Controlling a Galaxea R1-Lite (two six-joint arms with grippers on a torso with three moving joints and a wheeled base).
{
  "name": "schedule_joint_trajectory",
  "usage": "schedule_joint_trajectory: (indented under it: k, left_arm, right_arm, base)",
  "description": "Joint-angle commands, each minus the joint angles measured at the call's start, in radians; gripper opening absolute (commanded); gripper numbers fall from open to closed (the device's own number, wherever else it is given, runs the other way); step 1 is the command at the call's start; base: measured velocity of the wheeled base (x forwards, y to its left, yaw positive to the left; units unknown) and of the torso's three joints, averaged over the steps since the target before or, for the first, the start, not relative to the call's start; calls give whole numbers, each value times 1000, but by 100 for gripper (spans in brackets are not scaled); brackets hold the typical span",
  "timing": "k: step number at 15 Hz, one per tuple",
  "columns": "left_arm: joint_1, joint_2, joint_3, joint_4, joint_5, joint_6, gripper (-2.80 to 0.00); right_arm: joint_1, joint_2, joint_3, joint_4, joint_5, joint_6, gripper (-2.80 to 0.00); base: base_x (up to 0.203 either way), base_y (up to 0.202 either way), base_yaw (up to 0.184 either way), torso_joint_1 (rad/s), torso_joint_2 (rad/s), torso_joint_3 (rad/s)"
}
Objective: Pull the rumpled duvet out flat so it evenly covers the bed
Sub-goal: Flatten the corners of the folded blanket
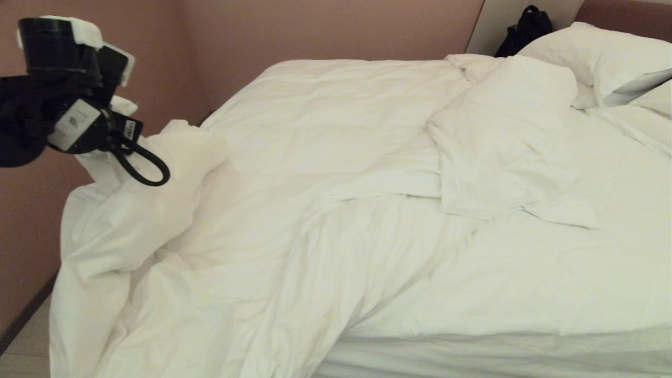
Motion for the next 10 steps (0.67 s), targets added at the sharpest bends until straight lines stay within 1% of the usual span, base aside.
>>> schedule_joint_trajectory:
  k: [1,3,4,5,7,9,10]
  left_arm:
    - [68,-79,47,1,-4,-6,-280]
    - [138,-119,90,3,-36,-12,-280]
    - [157,-133,104,4,-46,-13,-280]
    - [192,-152,117,4,-51,-13,-280]
    - [265,-194,138,6,-92,-14,-280]
    - [301,-234,180,8,-126,-16,-280]
    - [307,-238,185,8,-134,-19,-280]
  right_arm:
    - [0,0,0,0,0,0,-280]
    - [0,0,0,0,0,0,-280]
    - [0,0,0,0,0,0,-280]
    - [0,0,0,0,0,0,-280]
    - [0,0,0,0,0,0,-280]
    - [0,0,0,0,0,0,-280]
    - [0,0,0,0,0,0,-280]
  base:
    - [0,0,0,0,0,0]
    - [0,0,0,0,0,0]
    - [0,0,0,0,0,0]
    - [0,0,0,0,0,0]
    - [0,0,0,0,0,0]
    - [0,0,0,0,0,0]
    - [0,0,0,0,0,0]
